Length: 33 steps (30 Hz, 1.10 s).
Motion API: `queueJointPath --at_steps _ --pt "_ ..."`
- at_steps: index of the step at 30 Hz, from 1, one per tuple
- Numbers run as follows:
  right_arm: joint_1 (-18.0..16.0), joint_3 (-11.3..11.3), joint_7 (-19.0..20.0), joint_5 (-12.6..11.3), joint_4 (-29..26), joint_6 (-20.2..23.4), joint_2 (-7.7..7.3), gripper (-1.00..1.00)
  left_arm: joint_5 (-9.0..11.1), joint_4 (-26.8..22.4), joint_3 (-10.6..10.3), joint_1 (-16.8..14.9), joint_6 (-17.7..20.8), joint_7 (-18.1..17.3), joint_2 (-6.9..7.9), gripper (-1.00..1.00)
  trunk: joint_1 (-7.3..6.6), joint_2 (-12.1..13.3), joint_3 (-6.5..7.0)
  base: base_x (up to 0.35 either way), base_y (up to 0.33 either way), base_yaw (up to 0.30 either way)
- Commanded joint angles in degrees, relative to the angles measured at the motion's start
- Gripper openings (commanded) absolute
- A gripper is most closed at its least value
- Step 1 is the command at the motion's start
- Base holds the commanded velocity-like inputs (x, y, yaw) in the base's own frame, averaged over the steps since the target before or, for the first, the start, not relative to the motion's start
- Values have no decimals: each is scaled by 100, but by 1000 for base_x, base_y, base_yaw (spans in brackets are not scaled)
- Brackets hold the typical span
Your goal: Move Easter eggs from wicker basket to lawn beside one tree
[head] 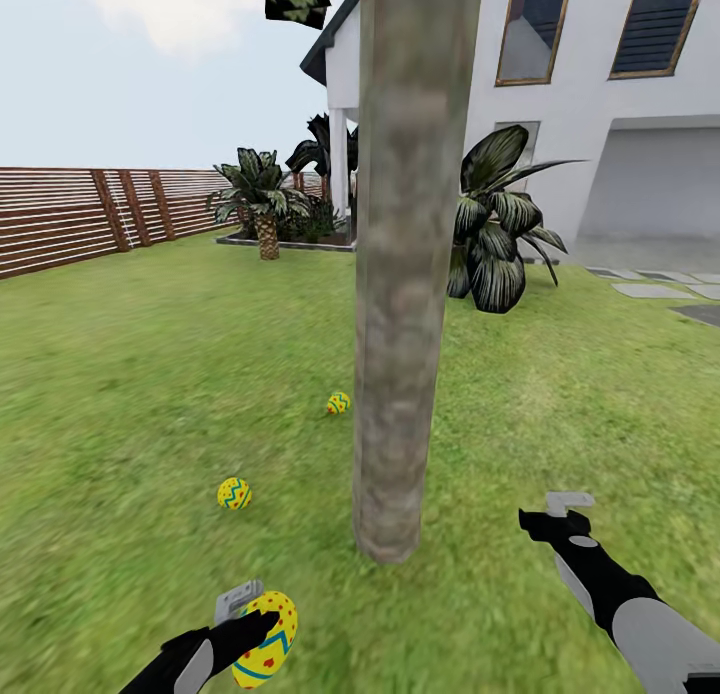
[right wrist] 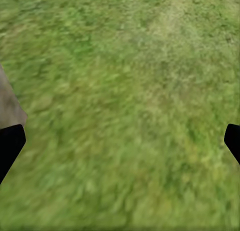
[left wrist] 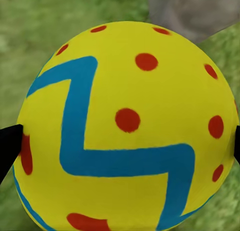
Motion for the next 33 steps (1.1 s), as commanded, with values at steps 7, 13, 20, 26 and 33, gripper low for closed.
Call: queueJointPath --at_steps 7,13,20,26,33 --pt "-3 27 -23 -26 2 -3 -2 100 46 -10 28 -1 47 -19 -11 -100 154 -285 -132 0 0 0" --pt "-3 25 -23 -26 1 -3 -2 100 42 67 23 -1 43 -19 -63 -100 286 -526 -239 0 0 0" --pt "-3 24 -23 -26 -2 -3 -2 100 37 85 28 -1 35 -19 -81 -100 440 -807 -365 0 0 0" --pt "-3 24 -23 -26 2 -3 -2 100 45 190 19 -1 29 -19 -122 -100 571 -1047 -473 0 0 0" --pt "-3 24 -23 -26 0 -3 -11 100 37 192 19 -1 33 -18 -131 -100 725 -1328 -599 0 0 0"
